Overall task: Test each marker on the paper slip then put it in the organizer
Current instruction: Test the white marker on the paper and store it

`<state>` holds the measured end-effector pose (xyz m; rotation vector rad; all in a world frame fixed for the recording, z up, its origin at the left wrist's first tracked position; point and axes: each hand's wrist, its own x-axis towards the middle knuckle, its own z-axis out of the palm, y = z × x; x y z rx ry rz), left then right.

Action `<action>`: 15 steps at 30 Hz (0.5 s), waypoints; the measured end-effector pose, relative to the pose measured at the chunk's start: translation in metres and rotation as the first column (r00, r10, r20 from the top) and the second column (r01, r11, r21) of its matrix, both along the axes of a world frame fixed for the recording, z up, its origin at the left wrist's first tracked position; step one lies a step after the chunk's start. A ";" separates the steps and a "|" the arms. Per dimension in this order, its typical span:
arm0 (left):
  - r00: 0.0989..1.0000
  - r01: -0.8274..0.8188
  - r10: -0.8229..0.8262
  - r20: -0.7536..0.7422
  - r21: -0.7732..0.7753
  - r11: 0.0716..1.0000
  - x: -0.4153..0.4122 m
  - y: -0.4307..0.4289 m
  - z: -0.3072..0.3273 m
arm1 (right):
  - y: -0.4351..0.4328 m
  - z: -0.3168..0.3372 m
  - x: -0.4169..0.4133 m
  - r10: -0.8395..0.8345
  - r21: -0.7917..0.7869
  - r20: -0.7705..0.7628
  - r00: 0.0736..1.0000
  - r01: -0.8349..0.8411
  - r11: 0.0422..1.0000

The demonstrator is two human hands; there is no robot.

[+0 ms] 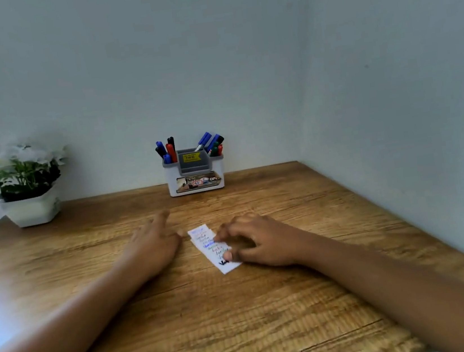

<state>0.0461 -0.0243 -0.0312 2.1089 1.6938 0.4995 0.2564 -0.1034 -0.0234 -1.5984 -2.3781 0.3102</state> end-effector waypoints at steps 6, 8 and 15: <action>0.922 0.148 -0.144 -0.360 -0.017 0.989 0.003 -0.021 0.001 | 0.002 -0.001 0.000 -0.089 0.029 0.022 0.996 0.088 0.996; 0.913 0.149 -0.148 -0.379 -0.025 0.988 0.005 -0.019 0.002 | 0.004 0.000 0.000 -0.095 0.019 0.024 0.995 0.094 0.995; 0.891 0.187 -0.184 -0.416 -0.035 0.982 0.006 -0.020 0.002 | 0.012 -0.005 0.002 -0.096 0.023 0.018 0.995 0.096 0.995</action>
